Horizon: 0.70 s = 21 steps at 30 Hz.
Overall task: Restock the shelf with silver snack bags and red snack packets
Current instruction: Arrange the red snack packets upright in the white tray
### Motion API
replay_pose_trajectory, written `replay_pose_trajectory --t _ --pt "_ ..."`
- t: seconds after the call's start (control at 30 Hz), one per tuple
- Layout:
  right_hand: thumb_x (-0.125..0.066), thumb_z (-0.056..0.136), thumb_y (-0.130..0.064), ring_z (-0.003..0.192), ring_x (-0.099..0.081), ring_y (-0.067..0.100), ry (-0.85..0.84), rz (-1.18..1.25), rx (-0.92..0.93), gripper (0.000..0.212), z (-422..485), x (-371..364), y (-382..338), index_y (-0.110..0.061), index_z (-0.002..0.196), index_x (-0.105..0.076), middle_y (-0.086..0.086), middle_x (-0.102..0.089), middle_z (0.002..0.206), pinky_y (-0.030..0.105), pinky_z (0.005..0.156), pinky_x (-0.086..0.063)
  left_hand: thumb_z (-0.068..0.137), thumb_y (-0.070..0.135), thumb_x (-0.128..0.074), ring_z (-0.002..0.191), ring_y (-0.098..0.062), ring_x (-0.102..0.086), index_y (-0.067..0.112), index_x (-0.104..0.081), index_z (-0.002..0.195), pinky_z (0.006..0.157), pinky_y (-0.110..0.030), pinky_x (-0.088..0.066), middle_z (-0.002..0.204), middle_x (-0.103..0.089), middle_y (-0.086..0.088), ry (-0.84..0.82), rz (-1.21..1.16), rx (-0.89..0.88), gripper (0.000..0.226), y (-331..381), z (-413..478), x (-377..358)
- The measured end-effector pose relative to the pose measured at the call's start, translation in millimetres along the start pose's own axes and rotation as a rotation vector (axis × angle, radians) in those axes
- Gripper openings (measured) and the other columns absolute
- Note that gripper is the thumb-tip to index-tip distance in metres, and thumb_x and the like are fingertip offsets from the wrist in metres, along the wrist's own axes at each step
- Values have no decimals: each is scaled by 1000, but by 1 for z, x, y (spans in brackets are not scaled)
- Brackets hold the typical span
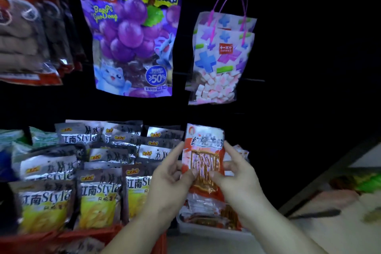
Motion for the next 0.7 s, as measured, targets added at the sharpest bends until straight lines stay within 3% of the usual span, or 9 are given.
replay_pose_trajectory --t 0.1,0.17,0.27,0.37,0.47,0.53,0.6,0.7 --pt "-77 88 0 86 -73 12 37 42 -4 68 -2 2 8 -44 133 -51 -5 -73 95 26 71 -59 91 3 -72 79 -7 -70 39 -58 137 69 -31 -61 82 -68 14 11 14 15 60 -3 -13 0" --pt "-76 89 -3 86 -73 10 34 13 38 64 3 5 6 -46 131 -53 -10 -72 93 33 75 -62 90 1 -74 90 -9 -73 35 -52 144 70 -25 -60 96 -72 8 -5 5 44 68 -4 -15 1" --pt "-74 89 4 88 -75 11 -137 -31 53 80 5 -2 3 -53 136 -43 -15 -66 110 37 72 -64 87 -6 -74 108 -13 -71 30 -41 153 78 -23 -59 115 -73 1 -67 -17 31 83 2 -12 4" --pt "-68 90 10 89 -75 14 -189 -25 50 80 7 -6 2 -50 138 -46 -16 -61 122 47 67 -65 84 -4 -78 116 -13 -68 40 -32 155 86 -29 -59 123 -70 11 -151 8 0 96 10 -8 10" --pt "-67 92 11 91 -75 14 -145 -21 78 76 12 -4 1 -52 131 -52 -12 -61 120 53 72 -63 81 -1 -83 110 -16 -71 55 -20 154 90 -41 -61 122 -68 18 -250 125 5 112 12 -7 8" --pt "-67 92 10 90 -75 16 -143 2 86 73 11 -6 2 -51 129 -54 -8 -63 119 51 73 -64 83 -1 -81 107 -11 -72 64 -12 151 89 -37 -61 122 -67 21 -268 222 13 116 10 -6 7" --pt "-68 93 7 91 -74 13 -134 3 101 70 10 -6 4 -49 133 -54 -3 -62 122 42 70 -65 85 11 -82 117 -1 -63 62 -9 152 93 -30 -59 132 -56 32 -224 404 -60 111 12 -6 11" --pt "-67 95 2 94 -73 19 -148 -43 136 70 8 -8 5 -52 137 -54 -6 -59 130 44 73 -65 86 39 -79 140 -5 -35 42 -23 159 111 -32 -44 158 -28 18 -66 964 -318 92 15 -7 20"
Point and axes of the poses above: each hand's wrist, its own z-axis towards the middle knuckle, its own x-axis out of the back of the hand, y = z × x, the point moved 5 cm from there along z, towards the middle knuckle
